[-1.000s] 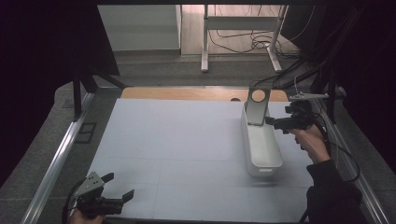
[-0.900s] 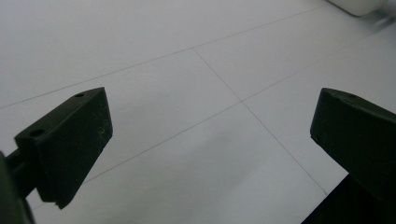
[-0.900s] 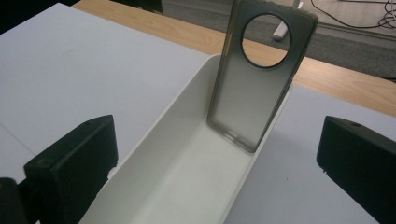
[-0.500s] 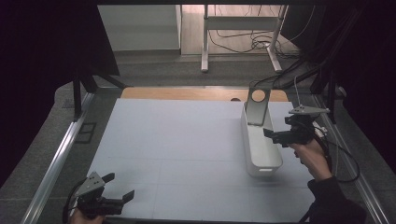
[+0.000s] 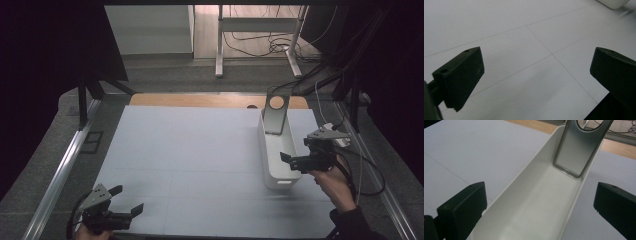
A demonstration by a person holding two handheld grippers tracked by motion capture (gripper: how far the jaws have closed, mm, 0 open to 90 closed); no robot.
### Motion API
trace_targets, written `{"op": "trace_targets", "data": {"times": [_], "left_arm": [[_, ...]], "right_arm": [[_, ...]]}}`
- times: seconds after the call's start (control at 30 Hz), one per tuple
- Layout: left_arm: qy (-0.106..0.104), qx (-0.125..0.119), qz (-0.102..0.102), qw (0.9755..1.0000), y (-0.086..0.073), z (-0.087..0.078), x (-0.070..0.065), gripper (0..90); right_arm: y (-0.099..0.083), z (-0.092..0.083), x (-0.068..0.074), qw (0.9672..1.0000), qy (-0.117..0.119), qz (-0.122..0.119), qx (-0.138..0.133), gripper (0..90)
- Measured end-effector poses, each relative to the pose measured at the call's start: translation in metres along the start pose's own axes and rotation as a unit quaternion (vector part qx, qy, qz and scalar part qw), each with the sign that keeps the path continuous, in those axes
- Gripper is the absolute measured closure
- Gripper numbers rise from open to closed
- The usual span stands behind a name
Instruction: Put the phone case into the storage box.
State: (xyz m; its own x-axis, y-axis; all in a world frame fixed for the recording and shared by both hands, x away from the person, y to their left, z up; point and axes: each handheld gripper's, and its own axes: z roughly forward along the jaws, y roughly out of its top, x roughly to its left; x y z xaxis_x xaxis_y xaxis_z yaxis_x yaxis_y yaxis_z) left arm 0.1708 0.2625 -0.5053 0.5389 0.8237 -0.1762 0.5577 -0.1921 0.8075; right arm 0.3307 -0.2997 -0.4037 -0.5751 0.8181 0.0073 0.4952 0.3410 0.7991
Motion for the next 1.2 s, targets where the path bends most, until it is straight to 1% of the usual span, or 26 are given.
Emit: {"op": "trace_targets", "data": {"times": [0.1, 0.17, 0.5, 0.87, 1.07, 1.2], "left_arm": [[0.001, 0.001, 0.0, 1.0, 0.0, 0.0, 0.0, 0.2], [0.001, 0.001, 0.0, 1.0, 0.0, 0.0, 0.0, 0.2], [0.001, 0.001, -0.001, 1.0, 0.0, 0.0, 0.0, 0.1], [0.002, 0.001, -0.002, 1.0, 0.0, 0.0, 0.0, 0.0], [0.002, 0.002, -0.002, 1.0, 0.0, 0.0, 0.0, 0.0], [0.002, 0.003, -0.002, 1.0, 0.0, 0.001, 0.0, 0.0]], "right_arm": [[-0.002, -0.002, 0.003, 1.0, -0.002, -0.002, -0.001, 0.0], [-0.005, -0.005, 0.006, 0.9999, -0.005, -0.009, -0.001, 0.0], [-0.011, -0.012, 0.014, 0.9999, -0.002, -0.013, -0.005, 0.0], [-0.022, -0.022, 0.019, 0.9999, -0.002, -0.007, -0.009, 0.0], [-0.029, -0.026, 0.02, 1.0, -0.001, -0.004, -0.006, 0.0], [-0.035, -0.028, 0.021, 1.0, -0.005, -0.004, -0.004, 0.0]]}}
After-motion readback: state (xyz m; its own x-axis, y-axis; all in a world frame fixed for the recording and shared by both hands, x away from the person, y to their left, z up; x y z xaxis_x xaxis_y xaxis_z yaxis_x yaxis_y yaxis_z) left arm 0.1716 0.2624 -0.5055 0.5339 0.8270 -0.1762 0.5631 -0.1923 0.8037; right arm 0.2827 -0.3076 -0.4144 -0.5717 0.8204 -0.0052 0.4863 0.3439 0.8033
